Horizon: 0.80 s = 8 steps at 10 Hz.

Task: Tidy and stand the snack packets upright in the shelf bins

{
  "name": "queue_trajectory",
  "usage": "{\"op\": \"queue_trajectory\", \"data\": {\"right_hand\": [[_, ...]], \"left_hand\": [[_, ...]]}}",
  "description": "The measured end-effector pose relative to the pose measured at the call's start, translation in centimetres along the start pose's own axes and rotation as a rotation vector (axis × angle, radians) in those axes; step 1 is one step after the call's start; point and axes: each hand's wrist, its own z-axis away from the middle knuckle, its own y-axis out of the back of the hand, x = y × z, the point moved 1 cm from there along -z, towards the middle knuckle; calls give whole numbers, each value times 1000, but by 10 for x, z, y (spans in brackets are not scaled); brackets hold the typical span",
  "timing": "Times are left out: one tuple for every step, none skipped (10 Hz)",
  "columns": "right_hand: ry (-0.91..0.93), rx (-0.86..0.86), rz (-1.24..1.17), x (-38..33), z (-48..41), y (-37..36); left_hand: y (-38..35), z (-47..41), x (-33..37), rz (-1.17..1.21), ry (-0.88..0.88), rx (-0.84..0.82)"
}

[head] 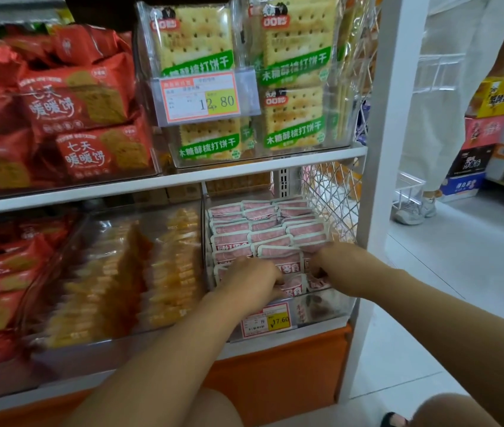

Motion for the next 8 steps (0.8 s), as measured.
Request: {"op": "queue_trajectory", "data": {"right_hand": [[-44, -22, -30, 6, 1, -5], [-59, 50, -80, 4, 7, -1], [44, 252, -88, -7, 25, -3], [81, 171, -71, -20, 40, -17], [56, 105, 8, -20, 40, -30], [57, 87, 8, -19, 35, -31], [27, 37, -4, -21, 31, -26], [-4, 55, -116, -23, 32, 0]], "left_hand": [[4, 0, 0, 65, -9, -24], [1, 4, 0, 148, -8, 76], [-6, 9, 3, 74, -27, 190], [-9, 10, 4, -3, -30, 93], [-10, 10, 2, -25, -6, 26], [-8, 9, -2, -33, 21, -26], [0, 15, 3, -23, 14, -6], [15, 29, 2, 80, 42, 208]]}}
